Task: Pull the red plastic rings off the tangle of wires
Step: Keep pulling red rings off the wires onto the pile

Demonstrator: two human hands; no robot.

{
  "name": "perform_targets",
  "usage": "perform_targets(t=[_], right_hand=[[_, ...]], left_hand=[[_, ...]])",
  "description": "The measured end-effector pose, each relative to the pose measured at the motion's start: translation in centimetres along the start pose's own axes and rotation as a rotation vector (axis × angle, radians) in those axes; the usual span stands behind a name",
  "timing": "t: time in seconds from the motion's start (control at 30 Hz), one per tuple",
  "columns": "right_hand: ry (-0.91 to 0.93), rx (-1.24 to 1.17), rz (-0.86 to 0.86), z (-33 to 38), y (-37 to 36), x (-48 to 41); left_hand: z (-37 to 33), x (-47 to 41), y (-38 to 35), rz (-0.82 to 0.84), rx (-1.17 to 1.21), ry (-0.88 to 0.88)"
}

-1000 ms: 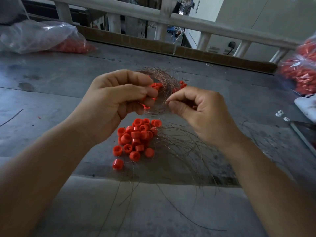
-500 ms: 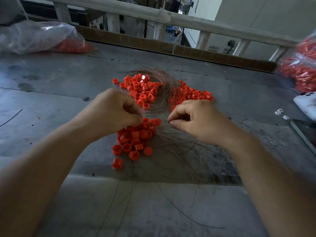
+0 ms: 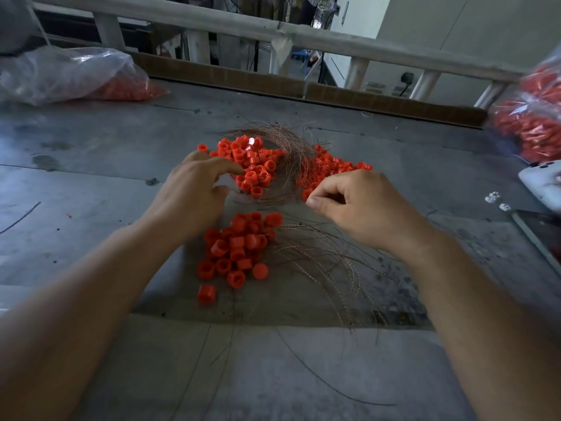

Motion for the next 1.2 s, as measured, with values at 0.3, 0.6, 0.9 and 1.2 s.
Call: perform_targets(t=[0.3, 0.6, 0.9, 1.2], right_hand=[[-0.095, -0.06, -0.24, -1.4, 3.2, 0.5], [-0.144, -0.108, -0.293, -2.7, 3.5, 0.4], [-0.09, -0.058, -0.174, -2.2, 1.3, -0.9], [0.076, 0.113, -0.005, -0.9, -2.9, -3.4]], left_hand=[[-0.7, -1.1, -2.0, 0.122, -0.105, -0.076], [-1.1, -0.8, -1.0, 0.086, -0.096, -0.088], [-0.9, -0.5, 0.2, -0.027, 0.01, -0.039], [-0.9, 0.0, 1.1, -0.059, 0.253, 0.004]])
Point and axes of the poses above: each hand's wrist, its own x-axis away from the middle knuckle, its own y-axis out of the back of the hand, z = x × y, the point moved 10 cm from there along -x, towards the middle knuckle, and after that the axes turned 9 degrees about z, right-handed, at the moved point
